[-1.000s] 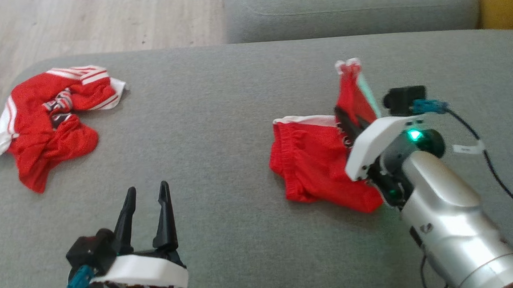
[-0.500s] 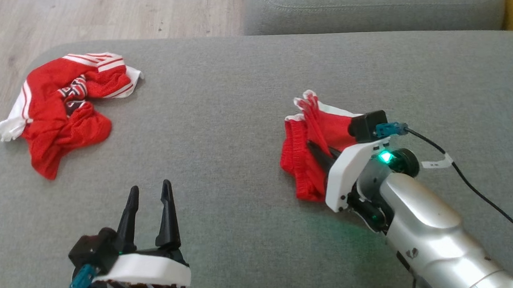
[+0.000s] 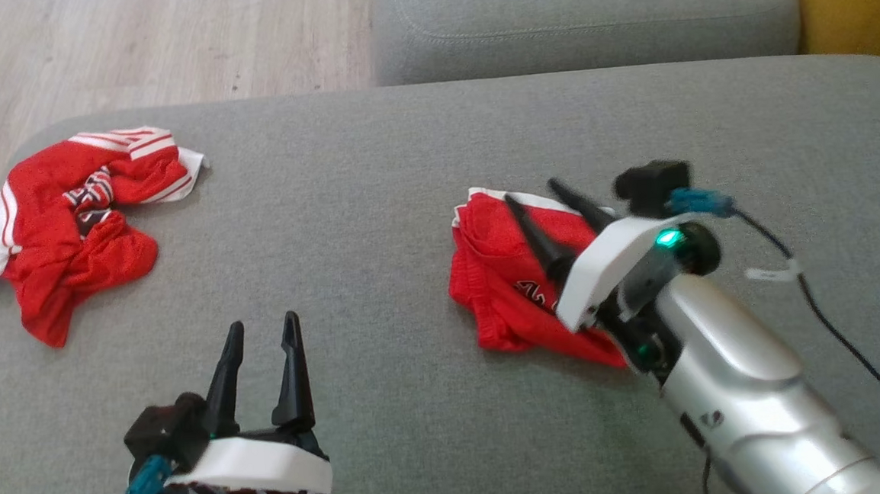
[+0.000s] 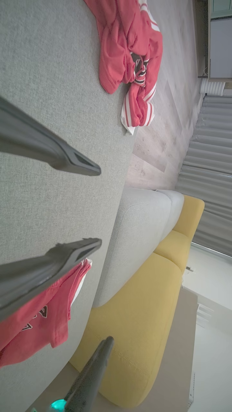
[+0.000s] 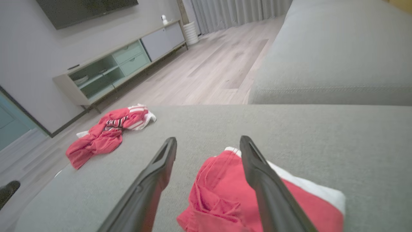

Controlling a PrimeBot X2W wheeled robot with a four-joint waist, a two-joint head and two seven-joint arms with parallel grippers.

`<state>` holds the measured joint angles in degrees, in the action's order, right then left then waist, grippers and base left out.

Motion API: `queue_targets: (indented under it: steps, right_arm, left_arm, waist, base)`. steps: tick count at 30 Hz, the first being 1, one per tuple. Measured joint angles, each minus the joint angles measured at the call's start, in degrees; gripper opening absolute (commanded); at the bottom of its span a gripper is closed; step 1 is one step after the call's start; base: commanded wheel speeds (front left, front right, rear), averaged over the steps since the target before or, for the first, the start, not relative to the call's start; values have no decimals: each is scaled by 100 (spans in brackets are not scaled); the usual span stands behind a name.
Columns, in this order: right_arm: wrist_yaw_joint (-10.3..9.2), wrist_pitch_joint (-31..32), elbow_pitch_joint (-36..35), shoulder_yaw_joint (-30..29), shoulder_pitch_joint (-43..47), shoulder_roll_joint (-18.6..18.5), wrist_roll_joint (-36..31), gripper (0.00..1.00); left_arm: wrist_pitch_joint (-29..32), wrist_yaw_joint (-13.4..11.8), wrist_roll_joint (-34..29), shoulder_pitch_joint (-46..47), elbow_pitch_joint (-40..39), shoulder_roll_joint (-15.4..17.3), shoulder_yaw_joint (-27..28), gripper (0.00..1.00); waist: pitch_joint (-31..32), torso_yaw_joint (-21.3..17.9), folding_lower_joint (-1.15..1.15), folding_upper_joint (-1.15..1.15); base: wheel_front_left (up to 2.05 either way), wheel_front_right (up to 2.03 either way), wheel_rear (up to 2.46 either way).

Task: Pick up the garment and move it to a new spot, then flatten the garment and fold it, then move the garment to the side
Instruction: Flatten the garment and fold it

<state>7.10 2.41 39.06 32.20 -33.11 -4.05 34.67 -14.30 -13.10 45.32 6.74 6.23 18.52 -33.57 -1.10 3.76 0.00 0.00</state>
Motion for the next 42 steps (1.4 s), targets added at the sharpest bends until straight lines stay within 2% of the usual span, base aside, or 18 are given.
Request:
queue_targets:
  steps: [5, 9, 10, 12, 14, 15, 16, 20, 30, 42]
  right_arm:
    - [0, -235, -105, -701, 12, -87, -393, 100]
    - [0, -238, -97, -1162, 165, -342, -822, 100]
    - [0, -225, -77, -1255, 226, -403, -920, 83]
    - [0, -126, -7, -1423, 342, -482, -1066, 36]
    - [0, -23, 55, -1480, 435, -555, -1194, 20]
    - [0, 7, 92, -1484, 467, -583, -1267, 6]
    - [0, 54, 124, -1483, 486, -600, -1325, 0]
    - [0, 212, 176, -1306, 566, -606, -1352, 0]
    - [0, 463, 424, -377, 570, -721, -1212, 0]
    - [0, 397, -189, 1010, 739, -658, -732, 0]
  left_arm:
    - [1, -3, -1, -27, -29, 0, -26, 100]
    - [4, -7, -1, -38, -87, 0, -67, 100]
    - [10, -7, -1, -38, -100, -1, -77, 100]
    - [11, -8, -2, -38, -113, -1, -94, 100]
    - [11, -8, -11, -37, -115, -1, -105, 100]
    - [11, -9, -22, -37, -116, 0, -107, 100]
    - [11, -9, -48, -36, -119, -1, -107, 100]
    - [11, -10, -55, -23, -125, -3, -107, 100]
    - [11, -2, -62, 12, -103, -69, -110, 100]
    - [10, -1, -102, 12, -87, -79, -91, 100]
  waist:
    - [59, -62, 0, 0]
    - [29, -36, 0, 0]
    - [13, -20, 0, 0]
    - [-28, 18, 0, 0]
    - [-79, 62, 0, 0]
    - [-106, 86, 0, 0]
    - [-135, 112, 0, 0]
    - [-253, 233, 0, 0]
    - [-447, 645, 1, 0]
    - [-410, 741, 0, 0]
  base:
    - [0, 0, 0]
    - [0, 0, 0]
    - [0, 0, 0]
    - [0, 0, 0]
    - [0, 0, 0]
    - [0, 0, 0]
    - [0, 0, 0]
    - [0, 0, 0]
    - [0, 0, 0]
    - [0, 0, 0]
